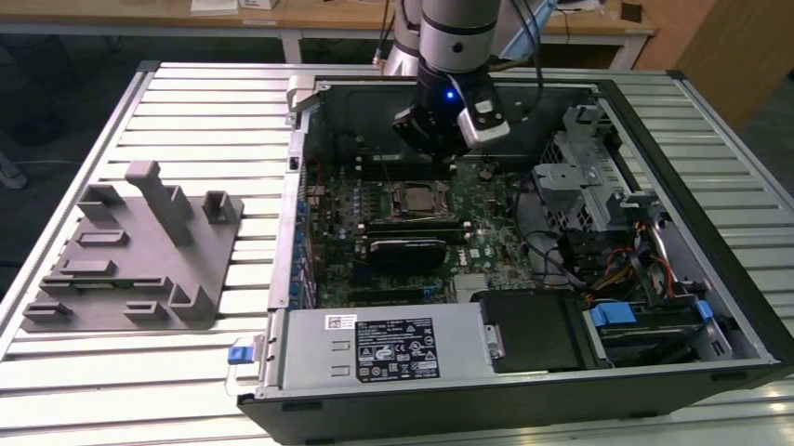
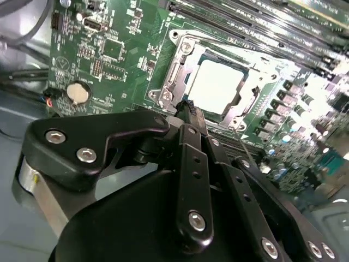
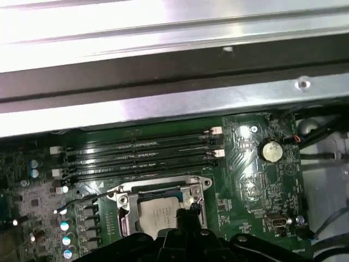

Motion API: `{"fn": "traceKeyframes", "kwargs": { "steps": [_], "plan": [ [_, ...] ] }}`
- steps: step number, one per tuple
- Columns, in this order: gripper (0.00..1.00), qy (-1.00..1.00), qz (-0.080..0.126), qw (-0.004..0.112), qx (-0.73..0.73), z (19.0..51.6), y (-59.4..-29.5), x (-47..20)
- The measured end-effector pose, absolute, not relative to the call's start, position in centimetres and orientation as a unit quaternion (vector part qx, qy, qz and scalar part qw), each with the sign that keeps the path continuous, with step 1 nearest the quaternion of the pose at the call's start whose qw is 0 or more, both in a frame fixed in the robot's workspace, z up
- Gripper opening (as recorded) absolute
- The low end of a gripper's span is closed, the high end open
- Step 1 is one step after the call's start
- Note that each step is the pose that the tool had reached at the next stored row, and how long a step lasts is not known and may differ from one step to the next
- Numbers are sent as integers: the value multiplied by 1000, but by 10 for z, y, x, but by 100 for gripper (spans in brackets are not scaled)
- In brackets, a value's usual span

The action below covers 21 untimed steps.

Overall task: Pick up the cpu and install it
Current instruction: 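Close the cpu cover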

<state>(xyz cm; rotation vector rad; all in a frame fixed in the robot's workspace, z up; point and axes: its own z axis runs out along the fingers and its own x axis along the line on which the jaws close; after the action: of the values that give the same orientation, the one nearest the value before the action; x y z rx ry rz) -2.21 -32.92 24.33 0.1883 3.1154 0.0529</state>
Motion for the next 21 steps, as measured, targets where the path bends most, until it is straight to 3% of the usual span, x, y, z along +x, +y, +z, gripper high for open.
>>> {"fn": "traceKeyframes", "kwargs": {
  "steps": [21],
  "plan": [
    [11, 999, 17, 10, 30, 243, -343, -24]
  ]
}}
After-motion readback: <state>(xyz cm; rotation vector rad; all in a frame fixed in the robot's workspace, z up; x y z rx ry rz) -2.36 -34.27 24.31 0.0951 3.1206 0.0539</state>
